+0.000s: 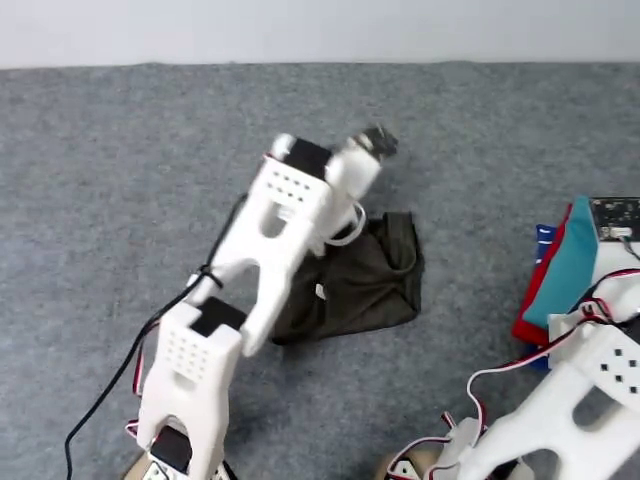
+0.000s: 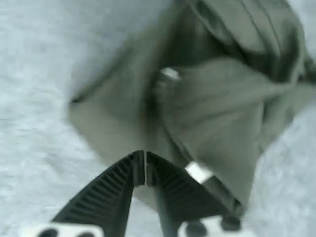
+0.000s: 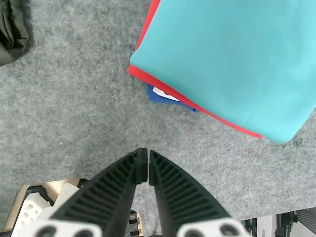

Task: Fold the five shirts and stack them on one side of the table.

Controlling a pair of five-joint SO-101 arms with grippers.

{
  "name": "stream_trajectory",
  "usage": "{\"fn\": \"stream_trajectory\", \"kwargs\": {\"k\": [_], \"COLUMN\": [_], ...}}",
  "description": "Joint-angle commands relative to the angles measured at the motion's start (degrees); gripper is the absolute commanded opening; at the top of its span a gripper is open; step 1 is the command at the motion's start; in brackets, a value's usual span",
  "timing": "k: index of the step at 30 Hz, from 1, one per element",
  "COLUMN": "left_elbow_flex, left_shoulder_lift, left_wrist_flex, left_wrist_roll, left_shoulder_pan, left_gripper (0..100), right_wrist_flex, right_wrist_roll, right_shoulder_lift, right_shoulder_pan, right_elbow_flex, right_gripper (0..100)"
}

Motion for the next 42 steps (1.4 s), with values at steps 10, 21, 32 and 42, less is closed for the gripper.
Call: {"fn": "stream_trajectory", "kwargs": {"k": [10,21,32,42], "left_elbow_flex": [0.13,0.31,0.4,9.8], "left_shoulder_lift": [6.33,-5.89,-11.96,-12.92], "left_wrist_flex": [1.49,1.49,1.49,-0.79], "left_wrist_roll": [-1.23,-1.14,-1.23,-1.76], "left_shoulder_pan": [12.31,26.29,13.45,2.37], "left_gripper": [1,1,1,1], "right_wrist_flex": [1.8,1.71,1.71,0.04], "right_wrist_roll": [0.53,0.53,0.53,0.35], "right_shoulder_lift": [-1.19,-1.19,-0.75,-0.66], "right_shoulder_pan": [0.48,0.48,0.4,-1.54], "right_elbow_flex": [-0.35,-0.35,-0.35,-0.26], "right_gripper": [1.4,1.4,1.4,1.4]}}
